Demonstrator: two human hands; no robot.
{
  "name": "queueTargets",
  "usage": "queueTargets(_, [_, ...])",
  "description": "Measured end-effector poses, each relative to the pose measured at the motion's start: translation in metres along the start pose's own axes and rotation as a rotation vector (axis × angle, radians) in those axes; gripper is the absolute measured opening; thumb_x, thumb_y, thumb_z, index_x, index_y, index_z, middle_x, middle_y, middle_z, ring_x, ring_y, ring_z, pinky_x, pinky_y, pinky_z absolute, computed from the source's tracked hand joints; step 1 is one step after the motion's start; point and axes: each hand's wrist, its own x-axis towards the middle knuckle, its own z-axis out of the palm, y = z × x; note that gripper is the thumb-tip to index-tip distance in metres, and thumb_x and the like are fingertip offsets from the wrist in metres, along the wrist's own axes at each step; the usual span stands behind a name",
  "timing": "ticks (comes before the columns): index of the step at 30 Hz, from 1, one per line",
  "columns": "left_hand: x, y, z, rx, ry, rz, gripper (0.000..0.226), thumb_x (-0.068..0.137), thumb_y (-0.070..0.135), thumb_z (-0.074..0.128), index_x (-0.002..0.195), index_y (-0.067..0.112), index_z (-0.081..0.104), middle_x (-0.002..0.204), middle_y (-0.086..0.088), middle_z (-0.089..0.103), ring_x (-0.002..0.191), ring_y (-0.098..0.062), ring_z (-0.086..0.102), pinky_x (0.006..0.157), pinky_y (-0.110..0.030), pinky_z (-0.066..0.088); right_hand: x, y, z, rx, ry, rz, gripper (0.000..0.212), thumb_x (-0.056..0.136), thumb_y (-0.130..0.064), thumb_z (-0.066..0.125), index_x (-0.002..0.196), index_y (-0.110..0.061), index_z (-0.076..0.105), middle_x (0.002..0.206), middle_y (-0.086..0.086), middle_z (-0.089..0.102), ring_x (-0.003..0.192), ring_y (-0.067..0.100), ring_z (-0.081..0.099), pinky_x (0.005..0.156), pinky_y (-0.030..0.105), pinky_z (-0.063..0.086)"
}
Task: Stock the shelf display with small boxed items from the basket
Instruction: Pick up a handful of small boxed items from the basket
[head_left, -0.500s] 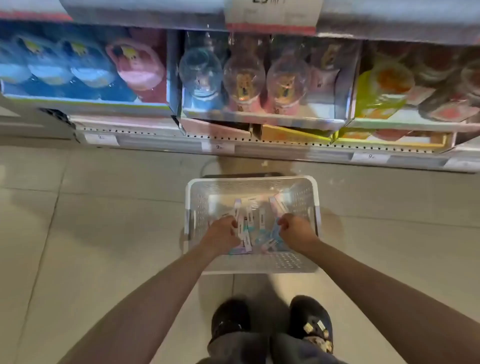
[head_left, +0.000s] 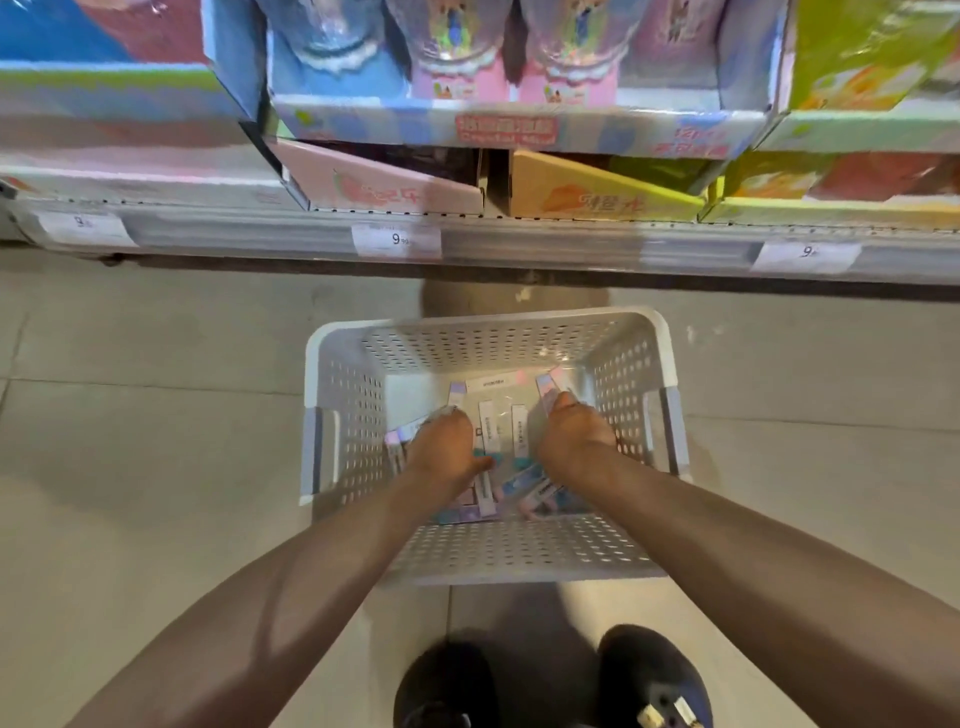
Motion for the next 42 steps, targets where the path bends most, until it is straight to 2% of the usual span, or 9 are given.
queueTargets(6, [0.000, 0.007, 0.008, 0.013, -0.029, 0.003, 0.087, 0.069, 0.039, 0.078, 0.130, -0.007, 0.035, 0.109, -0.017, 0.063, 0.104, -0.032, 0.058, 0.081, -0.038, 0.048, -0.002, -0.003, 0.006, -0.063, 0.039, -0.050, 0.068, 0.084, -0.008, 0.053, 0.136, 0.005, 0.010, 0.135, 0.021, 0.033, 0.123, 0.032, 0.039, 0.099, 0.037, 0.045])
queueTargets(15, [-0.003, 0.018, 0.022, 0.027, -0.002, -0.020, 0.062, 0.075, 0.011, 0.067, 0.125, -0.004, 0.033, 0.098, -0.017, 0.064, 0.090, -0.033, 0.063, 0.065, -0.035, 0.046, -0.007, -0.012, 0.015, -0.047, 0.043, 0.012, 0.075, 0.078, -0.026, 0.067, 0.127, 0.005, 0.018, 0.127, 0.017, 0.035, 0.116, 0.031, 0.042, 0.096, 0.037, 0.043])
queueTargets(24, [-0.003, 0.019, 0.024, 0.026, -0.066, 0.012, 0.061, 0.085, -0.005, 0.048, 0.138, -0.010, 0.017, 0.131, -0.027, 0.041, 0.112, -0.035, 0.054, 0.090, -0.033, 0.046, -0.011, -0.011, 0.018, 0.083, 0.041, 0.094, 0.056, 0.089, -0.015, 0.051, 0.127, 0.010, 0.019, 0.134, 0.026, 0.034, 0.124, 0.036, 0.039, 0.104, 0.038, 0.037])
queueTargets(31, [0.004, 0.013, 0.003, -0.274, -0.010, -0.130, 0.036, 0.087, 0.005, 0.041, 0.122, 0.003, 0.047, 0.120, -0.016, 0.060, 0.082, -0.020, 0.062, 0.055, -0.026, 0.039, -0.017, -0.008, 0.015, 0.092, 0.095, 0.039, 0.042, 0.094, -0.015, 0.039, 0.125, 0.010, 0.024, 0.134, 0.031, 0.035, 0.123, 0.040, 0.041, 0.100, 0.041, 0.038])
queueTargets(33, [0.007, 0.019, 0.001, -0.330, 0.038, -0.135, 0.021, 0.087, 0.017, 0.049, 0.102, 0.005, 0.057, 0.105, -0.013, 0.065, 0.058, -0.008, 0.052, 0.046, -0.027, 0.037, -0.018, -0.009, 0.016, 0.081, 0.148, 0.025, 0.048, 0.085, -0.014, 0.055, 0.118, 0.010, 0.030, 0.123, 0.034, 0.045, 0.112, 0.039, 0.052, 0.091, 0.037, 0.047])
queueTargets(35, [0.010, 0.026, 0.002, -0.350, 0.056, -0.127, 0.025, 0.082, 0.029, 0.062, 0.094, 0.006, 0.060, 0.083, -0.006, 0.063, 0.058, -0.011, 0.052, 0.049, -0.026, 0.039, -0.021, -0.009, 0.010, 0.025, 0.207, 0.010, 0.067, 0.053, -0.019, 0.082, 0.099, 0.006, 0.040, 0.088, 0.032, 0.062, 0.075, 0.033, 0.066, 0.061, 0.029, 0.055])
queueTargets(36, [0.011, 0.029, 0.003, -0.351, 0.051, -0.131, 0.034, 0.079, 0.034, 0.068, 0.095, 0.005, 0.060, 0.080, -0.004, 0.060, 0.065, -0.013, 0.054, 0.053, -0.025, 0.039, -0.022, -0.007, 0.010, -0.002, 0.229, 0.022, 0.066, 0.054, -0.020, 0.082, 0.098, 0.005, 0.040, 0.087, 0.031, 0.062, 0.073, 0.031, 0.067, 0.059, 0.027, 0.054])
queueTargets(39, [0.016, 0.034, 0.009, -0.312, 0.050, -0.156, 0.046, 0.069, 0.044, 0.076, 0.090, 0.008, 0.054, 0.079, 0.000, 0.053, 0.072, -0.016, 0.052, 0.057, -0.026, 0.039, -0.020, -0.005, 0.018, 0.119, 0.079, -0.021, 0.039, 0.089, -0.005, 0.045, 0.122, 0.006, 0.027, 0.129, 0.028, 0.041, 0.112, 0.034, 0.054, 0.089, 0.035, 0.047])
queueTargets(42, [0.019, 0.034, 0.012, -0.274, 0.038, -0.154, 0.041, 0.070, 0.035, 0.076, 0.091, 0.007, 0.055, 0.082, -0.005, 0.059, 0.071, -0.018, 0.055, 0.055, -0.028, 0.043, -0.016, -0.005, 0.019, 0.173, 0.112, -0.049, 0.036, 0.092, -0.002, 0.036, 0.124, 0.007, 0.025, 0.132, 0.024, 0.038, 0.114, 0.033, 0.053, 0.088, 0.035, 0.047])
